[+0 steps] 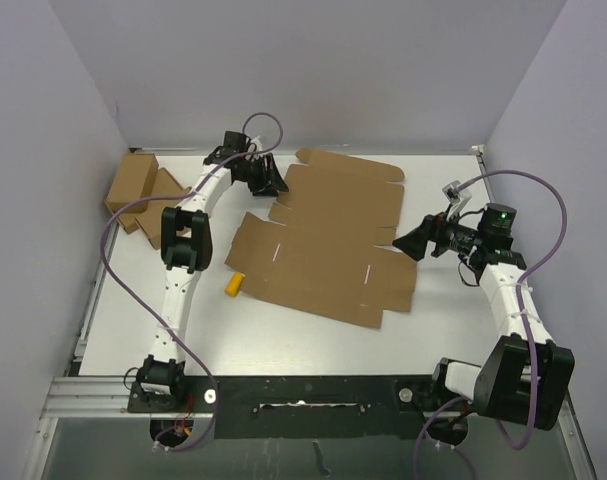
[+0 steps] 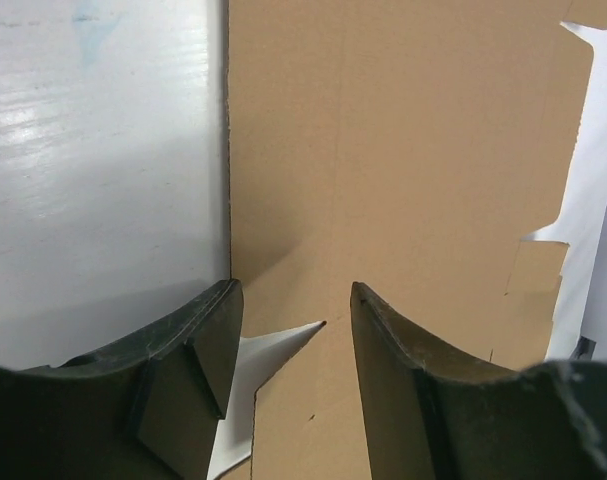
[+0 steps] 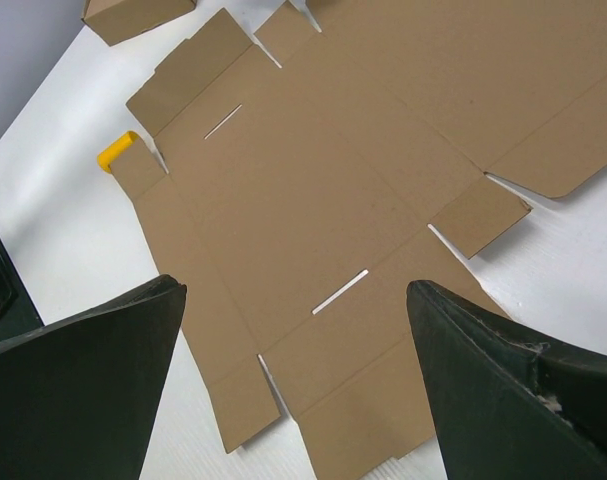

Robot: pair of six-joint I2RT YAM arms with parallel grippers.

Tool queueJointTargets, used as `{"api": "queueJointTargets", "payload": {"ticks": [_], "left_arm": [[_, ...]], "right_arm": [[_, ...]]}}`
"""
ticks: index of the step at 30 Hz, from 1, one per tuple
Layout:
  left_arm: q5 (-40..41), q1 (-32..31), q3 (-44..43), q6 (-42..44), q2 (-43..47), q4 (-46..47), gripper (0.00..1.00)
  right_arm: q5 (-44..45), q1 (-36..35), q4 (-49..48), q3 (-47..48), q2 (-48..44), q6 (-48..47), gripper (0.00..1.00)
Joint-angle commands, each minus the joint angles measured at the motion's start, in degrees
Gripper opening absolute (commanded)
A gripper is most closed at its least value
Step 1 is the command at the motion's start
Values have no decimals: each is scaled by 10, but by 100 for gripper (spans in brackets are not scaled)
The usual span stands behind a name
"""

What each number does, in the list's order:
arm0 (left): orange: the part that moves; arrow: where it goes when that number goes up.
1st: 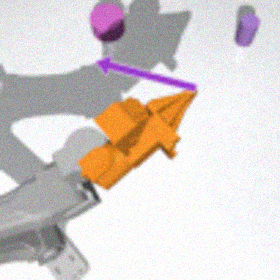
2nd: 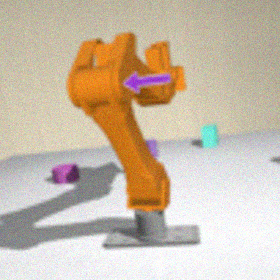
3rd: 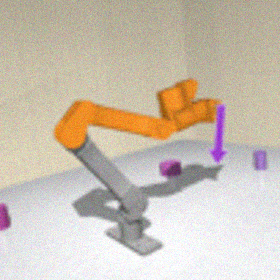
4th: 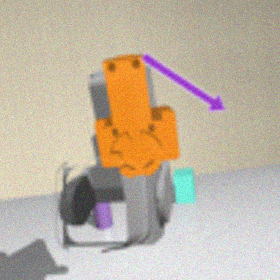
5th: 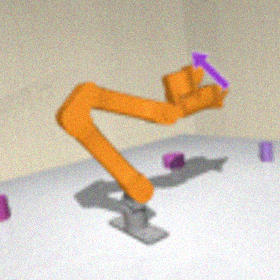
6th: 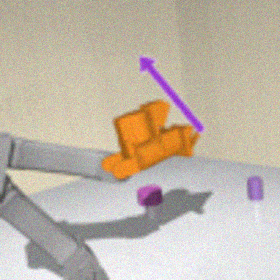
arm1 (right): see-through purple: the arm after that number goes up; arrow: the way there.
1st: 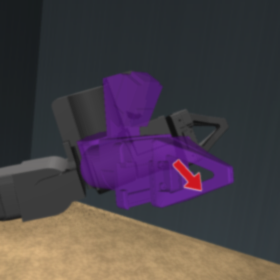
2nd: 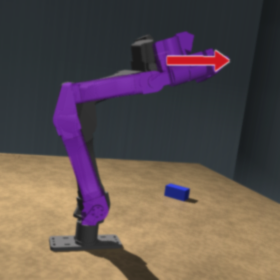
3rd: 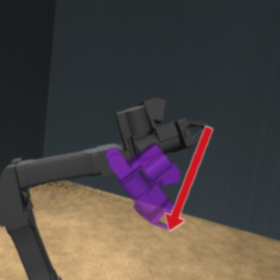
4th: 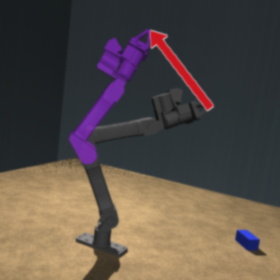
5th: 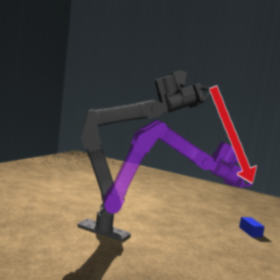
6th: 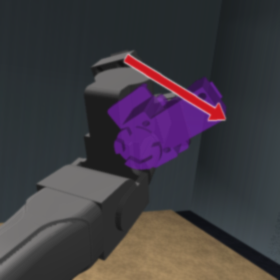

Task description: Fold the paper box

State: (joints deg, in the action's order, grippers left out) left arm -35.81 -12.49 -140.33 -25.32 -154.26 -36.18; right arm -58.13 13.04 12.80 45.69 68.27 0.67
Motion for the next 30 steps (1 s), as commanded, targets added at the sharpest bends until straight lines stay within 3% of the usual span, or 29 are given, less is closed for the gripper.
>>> {"api": "queueJointTargets", "payload": {"ticks": [1,7,13,21,30], "left_arm": [[15,-9,-40,-15,-18,-23,45],[42,-10,-37,-5,-5,-32,44],[73,-4,6,2,37,-7,51],[33,-3,25,-11,36,18,53],[-27,-12,29,-77,0,69,40]], "right_arm": [[-4,-3,-12,26,-3,-8,98],[-5,-8,-9,27,-6,-10,98],[-5,-10,-8,28,-8,-13,98],[-2,-15,-7,30,-8,-18,98],[0,-16,-4,30,-6,-22,98]]}}
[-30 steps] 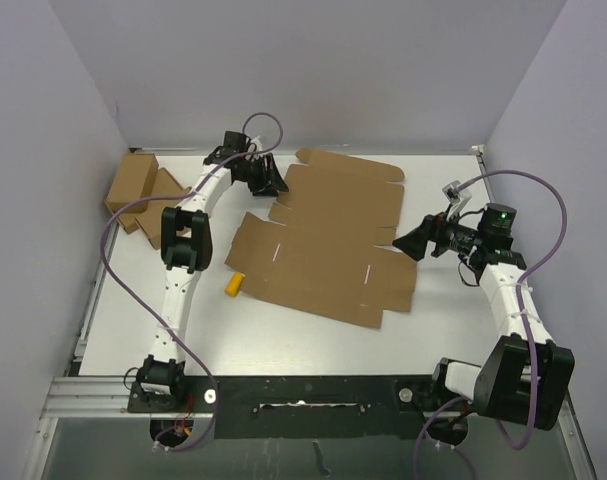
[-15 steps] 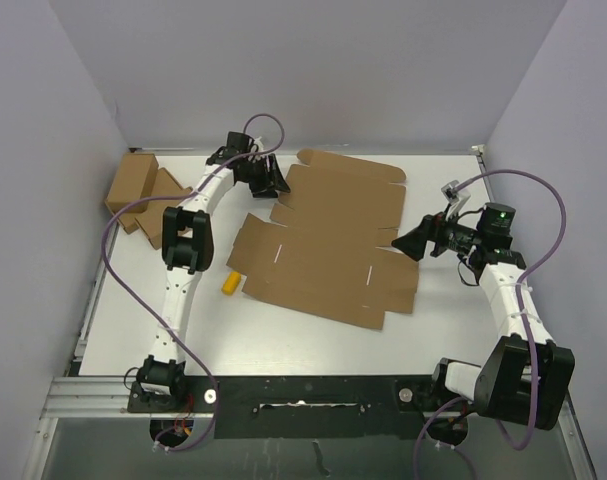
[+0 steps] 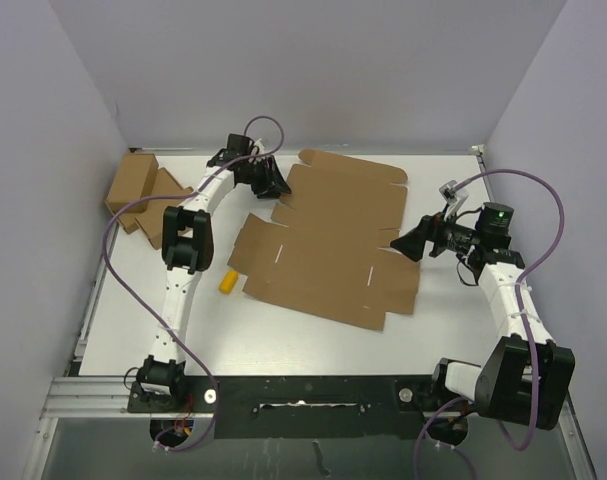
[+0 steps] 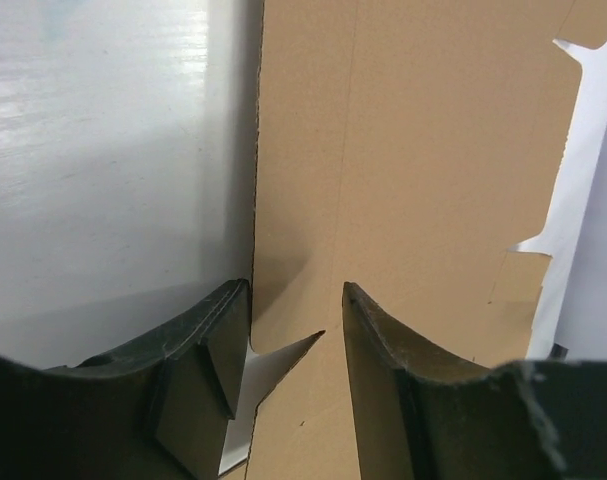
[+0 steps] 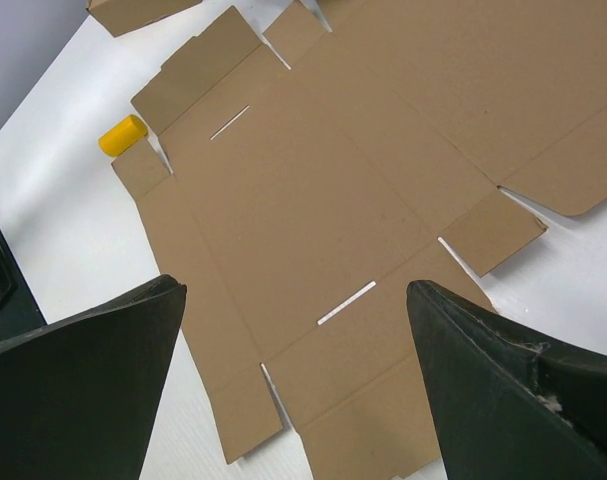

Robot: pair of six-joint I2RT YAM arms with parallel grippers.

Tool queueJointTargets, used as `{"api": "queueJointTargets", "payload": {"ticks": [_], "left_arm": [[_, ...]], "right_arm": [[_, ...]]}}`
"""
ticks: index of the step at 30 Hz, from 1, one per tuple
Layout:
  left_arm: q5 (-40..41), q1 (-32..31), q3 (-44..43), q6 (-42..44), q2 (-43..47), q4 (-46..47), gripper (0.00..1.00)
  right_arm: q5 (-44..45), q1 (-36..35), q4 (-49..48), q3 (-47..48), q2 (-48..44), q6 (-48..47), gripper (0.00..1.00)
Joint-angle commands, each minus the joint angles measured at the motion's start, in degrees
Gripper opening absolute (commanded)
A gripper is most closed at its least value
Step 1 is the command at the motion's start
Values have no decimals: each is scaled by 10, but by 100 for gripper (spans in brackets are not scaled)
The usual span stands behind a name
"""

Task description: Fold the paper box

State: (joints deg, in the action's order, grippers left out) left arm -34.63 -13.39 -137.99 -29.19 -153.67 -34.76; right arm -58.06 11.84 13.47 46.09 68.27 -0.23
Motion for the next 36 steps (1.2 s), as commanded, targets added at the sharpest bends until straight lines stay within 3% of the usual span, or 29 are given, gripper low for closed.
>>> {"api": "queueJointTargets", "payload": {"ticks": [1,8,12,19,27,36], "left_arm": [[-42,-5,6,-46,-6,62,39],[-50,-19,16,-88,4,115,23],[-53,-22,69,-128,36,189,0],[-37,-34,199,-199,135,335,0],[20,-46,398,-249,269,492,0],[78,-51,564,-256,380,571,0]], "right_arm": [[0,-5,-11,26,-6,-13,98],[-6,-5,-12,27,-6,-8,98],[-13,-5,-14,26,-6,-1,98],[-20,-7,-26,23,0,20,98],[46,3,7,41,3,11,98],[21,5,6,39,17,13,98]]}}
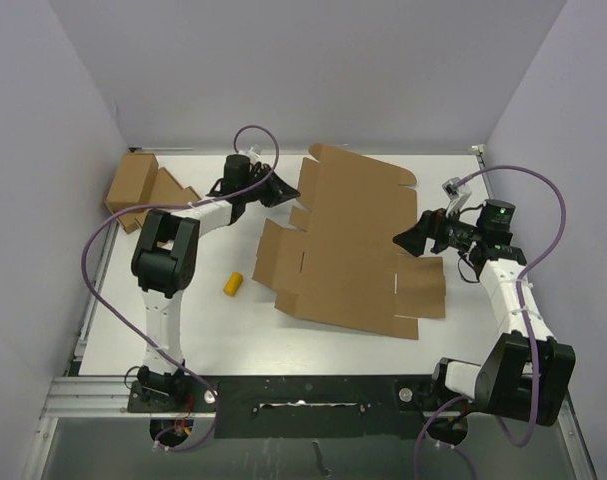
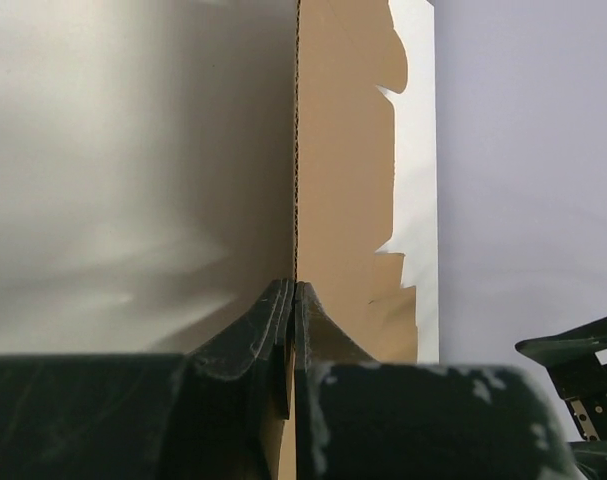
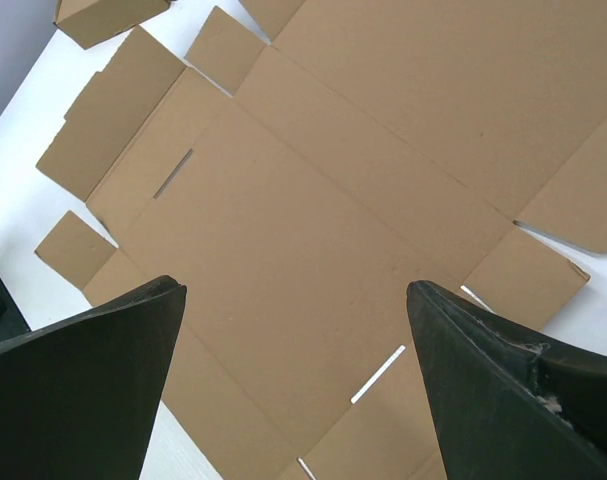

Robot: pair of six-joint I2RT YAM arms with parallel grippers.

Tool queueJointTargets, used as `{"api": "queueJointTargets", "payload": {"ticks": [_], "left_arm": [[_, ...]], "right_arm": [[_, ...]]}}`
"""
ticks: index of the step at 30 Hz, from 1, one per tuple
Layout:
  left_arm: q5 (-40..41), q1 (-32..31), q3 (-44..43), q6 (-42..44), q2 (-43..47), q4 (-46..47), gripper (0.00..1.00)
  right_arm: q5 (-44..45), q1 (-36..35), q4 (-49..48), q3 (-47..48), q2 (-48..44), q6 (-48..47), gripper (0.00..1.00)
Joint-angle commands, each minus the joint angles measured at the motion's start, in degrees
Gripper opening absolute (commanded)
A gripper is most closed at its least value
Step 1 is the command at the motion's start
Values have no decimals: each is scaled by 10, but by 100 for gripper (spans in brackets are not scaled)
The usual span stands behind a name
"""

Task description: Fold the paper box

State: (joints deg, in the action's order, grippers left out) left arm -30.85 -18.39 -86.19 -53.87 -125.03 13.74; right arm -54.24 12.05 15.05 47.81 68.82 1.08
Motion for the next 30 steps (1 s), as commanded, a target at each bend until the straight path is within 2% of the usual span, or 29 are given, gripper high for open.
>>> {"api": "queueJointTargets", "payload": {"ticks": [1,7,13,15,20,24,30], "left_arm": [[49,-3,62,-10,107,94,0],[129,-18,190,-19,194,135,0],[221,-49,323,-11,300,169,0],[253,-69,369,-11,333,180,0],[394,-154,467,-2,406,182,0],[467,-203,503,10,417,185,0],[512,-216,520,36,420,197,0]], "right_arm": [[-22,1,-8,23,15,-4,98],[-4,-4,34,42,44,-44,98],[61,0,101,80,83,-98,98],[81,7,117,90,90,-112,98],[132,25,154,109,102,-158,98],[181,29,190,124,120,-211,98],[267,42,248,145,152,-289,98]]}}
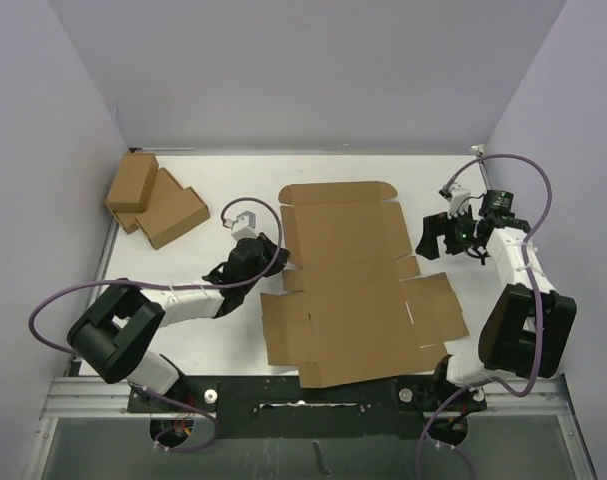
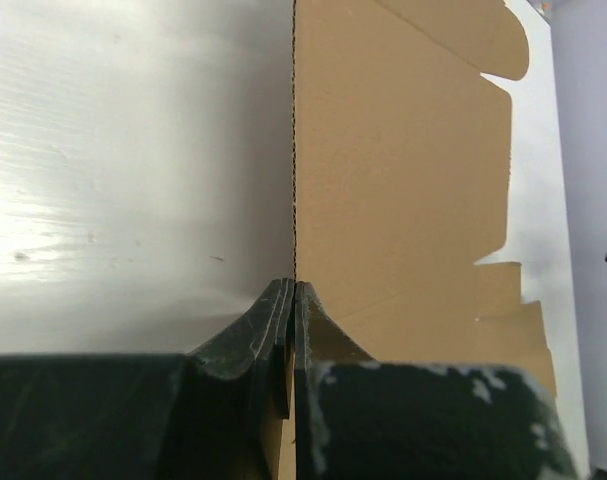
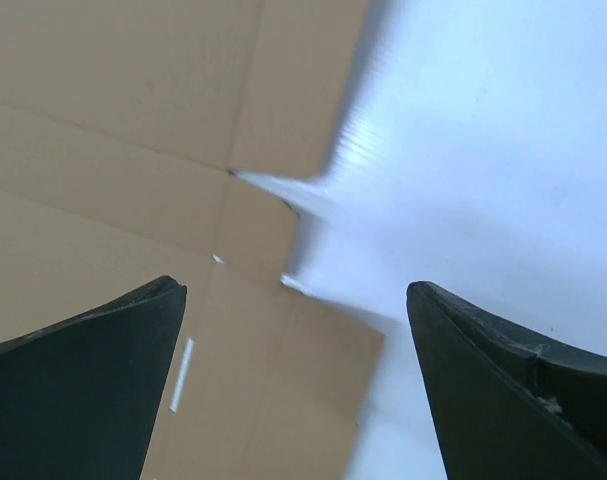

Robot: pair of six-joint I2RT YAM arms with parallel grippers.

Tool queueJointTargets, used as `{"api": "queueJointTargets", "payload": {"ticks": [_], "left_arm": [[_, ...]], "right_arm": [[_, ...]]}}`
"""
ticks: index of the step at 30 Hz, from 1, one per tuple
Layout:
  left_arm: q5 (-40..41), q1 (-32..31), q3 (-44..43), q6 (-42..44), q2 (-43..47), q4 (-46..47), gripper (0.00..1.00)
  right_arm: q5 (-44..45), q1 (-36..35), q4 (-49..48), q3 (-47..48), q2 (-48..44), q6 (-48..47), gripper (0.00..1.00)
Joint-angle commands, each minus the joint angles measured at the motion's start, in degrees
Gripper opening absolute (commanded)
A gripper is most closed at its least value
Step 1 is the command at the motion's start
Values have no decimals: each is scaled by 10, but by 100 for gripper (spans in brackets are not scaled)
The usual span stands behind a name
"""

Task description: Fold the paper box

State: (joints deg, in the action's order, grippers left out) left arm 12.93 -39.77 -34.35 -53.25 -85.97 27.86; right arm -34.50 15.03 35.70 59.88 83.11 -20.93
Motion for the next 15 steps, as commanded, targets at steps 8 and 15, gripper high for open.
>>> {"api": "queueJointTargets", "payload": {"ticks": [8,15], "left_arm": [[87,22,-2,72,32,82,0],[63,36,2,67,20,112,0]], "right_arm": [[34,61,111,39,51,-116,92],[44,56,126,53,118,-118,85]]}}
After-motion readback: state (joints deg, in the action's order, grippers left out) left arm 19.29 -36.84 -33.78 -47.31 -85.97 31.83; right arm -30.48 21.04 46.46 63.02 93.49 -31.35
